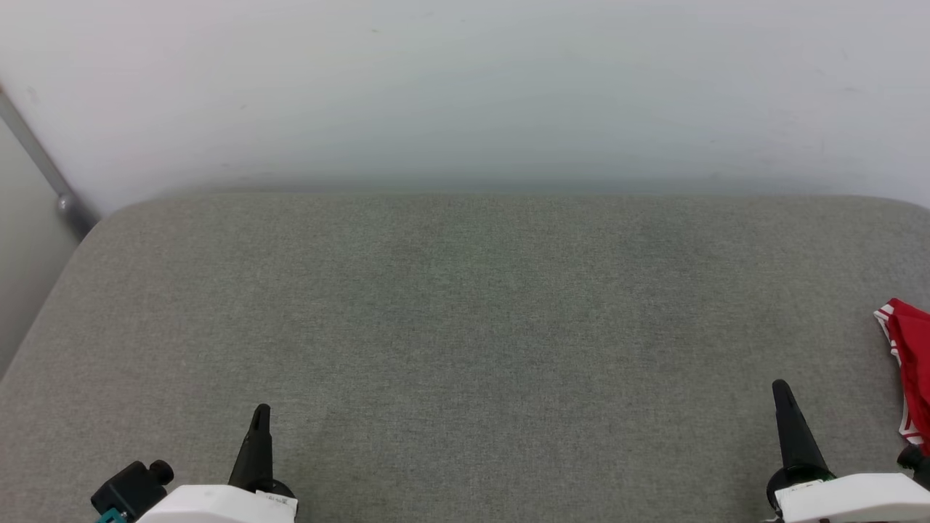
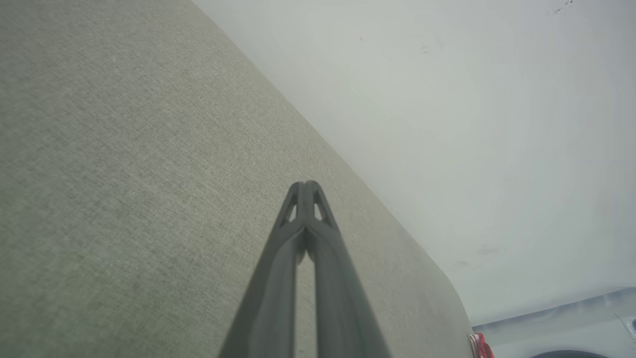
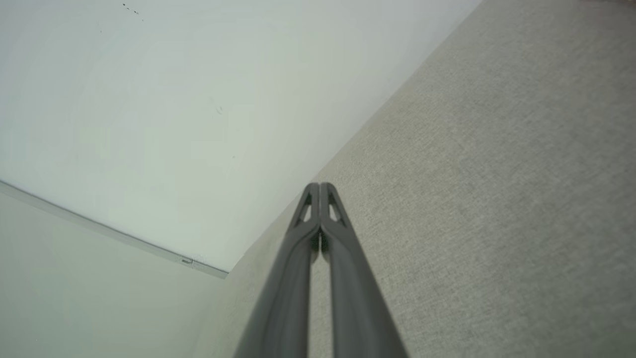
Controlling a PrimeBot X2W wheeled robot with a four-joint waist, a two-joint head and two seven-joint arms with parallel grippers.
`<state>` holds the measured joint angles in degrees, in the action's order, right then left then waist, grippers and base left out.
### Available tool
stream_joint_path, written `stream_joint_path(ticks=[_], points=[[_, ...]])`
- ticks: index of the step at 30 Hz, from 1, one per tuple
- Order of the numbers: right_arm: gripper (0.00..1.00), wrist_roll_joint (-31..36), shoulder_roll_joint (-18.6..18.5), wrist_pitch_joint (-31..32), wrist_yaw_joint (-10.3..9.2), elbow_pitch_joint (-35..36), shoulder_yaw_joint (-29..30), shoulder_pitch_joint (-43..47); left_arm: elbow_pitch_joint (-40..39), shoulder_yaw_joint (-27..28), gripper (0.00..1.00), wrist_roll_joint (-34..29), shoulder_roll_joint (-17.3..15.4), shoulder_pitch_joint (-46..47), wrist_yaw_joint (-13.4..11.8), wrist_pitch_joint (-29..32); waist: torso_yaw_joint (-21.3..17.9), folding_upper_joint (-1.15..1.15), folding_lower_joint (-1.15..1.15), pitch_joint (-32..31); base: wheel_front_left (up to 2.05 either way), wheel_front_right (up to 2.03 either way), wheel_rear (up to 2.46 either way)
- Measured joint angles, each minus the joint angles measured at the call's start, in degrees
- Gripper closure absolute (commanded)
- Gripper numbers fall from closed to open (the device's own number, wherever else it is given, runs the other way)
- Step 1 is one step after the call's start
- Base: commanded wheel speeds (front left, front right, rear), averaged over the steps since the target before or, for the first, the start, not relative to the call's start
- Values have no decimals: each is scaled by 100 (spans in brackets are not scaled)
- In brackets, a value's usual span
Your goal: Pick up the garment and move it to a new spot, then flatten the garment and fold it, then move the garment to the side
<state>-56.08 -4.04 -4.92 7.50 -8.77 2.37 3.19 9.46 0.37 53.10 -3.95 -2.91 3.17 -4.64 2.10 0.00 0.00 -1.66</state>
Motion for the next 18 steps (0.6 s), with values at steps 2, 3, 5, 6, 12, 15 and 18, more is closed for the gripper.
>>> stream_joint_path(ticks=[2, 3, 5, 6, 12, 15, 18], points=[[100, -147, -2, 43, 0, -29, 10, -2, 19, 12, 100, 154, -4, 14, 23, 46, -6, 0, 0, 5, 0, 0, 0], [100, -214, -3, 51, 0, -43, 13, -14, 25, 19, 100, 227, -4, 37, 32, 54, -8, 0, 0, 7, 0, 0, 0], [100, -337, -7, 94, 0, -54, 19, -81, 35, 30, 100, 361, -7, 96, 38, 97, -14, 0, 0, 12, 0, 0, 0], [100, -408, -7, 103, 0, -56, 22, -104, 42, 33, 100, 433, -8, 111, 42, 102, -17, 0, 0, 15, 0, 0, 0], [100, -721, -10, 190, 0, -103, 38, -149, 94, 65, 100, 772, -12, 155, 82, 180, -31, 0, 0, 27, 0, 0, 0], [100, -966, -11, 245, 0, -127, 49, -229, 116, 96, 100, 1033, -13, 225, 96, 248, -42, 0, 0, 37, 0, 0, 0], [100, -1081, -12, 275, 0, -147, 57, -240, 133, 119, 100, 1160, -14, 232, 123, 276, -48, 0, 0, 41, 0, 0, 0]])
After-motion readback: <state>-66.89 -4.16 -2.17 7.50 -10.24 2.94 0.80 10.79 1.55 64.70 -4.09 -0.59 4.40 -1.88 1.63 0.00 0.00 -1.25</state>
